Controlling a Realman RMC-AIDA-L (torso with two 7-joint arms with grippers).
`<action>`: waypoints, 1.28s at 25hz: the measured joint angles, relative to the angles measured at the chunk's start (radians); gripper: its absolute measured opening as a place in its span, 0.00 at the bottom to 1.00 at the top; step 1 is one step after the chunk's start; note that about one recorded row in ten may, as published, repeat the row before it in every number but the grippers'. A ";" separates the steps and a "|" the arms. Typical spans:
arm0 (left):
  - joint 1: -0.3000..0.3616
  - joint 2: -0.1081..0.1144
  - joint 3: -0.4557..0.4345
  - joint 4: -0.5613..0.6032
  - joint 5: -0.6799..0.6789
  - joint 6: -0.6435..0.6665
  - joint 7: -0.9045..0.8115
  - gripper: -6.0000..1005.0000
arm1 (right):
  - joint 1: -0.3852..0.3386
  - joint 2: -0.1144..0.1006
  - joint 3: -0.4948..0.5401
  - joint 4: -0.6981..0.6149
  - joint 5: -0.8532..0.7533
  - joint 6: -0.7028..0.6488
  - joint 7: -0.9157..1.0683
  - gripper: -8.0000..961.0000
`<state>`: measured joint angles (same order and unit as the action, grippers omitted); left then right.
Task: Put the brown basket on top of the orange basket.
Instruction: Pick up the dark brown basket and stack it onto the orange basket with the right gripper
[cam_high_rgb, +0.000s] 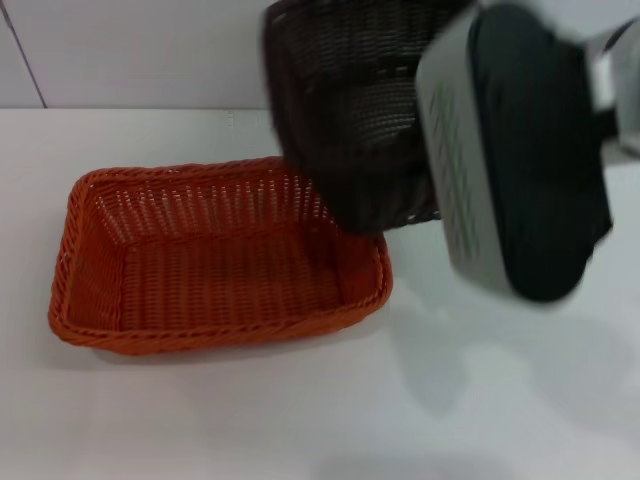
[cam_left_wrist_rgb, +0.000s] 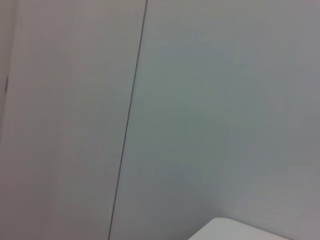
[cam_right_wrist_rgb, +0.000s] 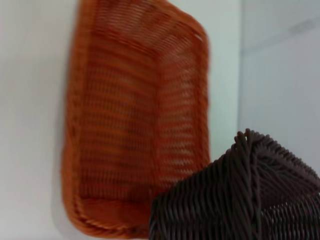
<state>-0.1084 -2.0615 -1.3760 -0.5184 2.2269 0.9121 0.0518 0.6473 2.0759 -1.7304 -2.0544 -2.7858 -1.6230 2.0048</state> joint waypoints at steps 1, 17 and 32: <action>0.000 0.000 0.000 0.010 0.000 0.000 -0.019 0.79 | -0.038 0.001 -0.047 -0.003 -0.004 0.052 -0.096 0.22; -0.007 -0.002 0.000 0.017 0.000 -0.003 -0.037 0.79 | -0.249 0.000 -0.201 -0.007 -0.024 0.352 -0.582 0.22; -0.021 -0.003 0.006 0.021 0.000 -0.009 -0.032 0.79 | -0.418 -0.003 -0.310 -0.005 -0.008 0.567 -0.833 0.22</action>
<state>-0.1293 -2.0648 -1.3701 -0.4973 2.2273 0.9030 0.0201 0.2292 2.0730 -2.0401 -2.0590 -2.7940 -1.0565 1.1721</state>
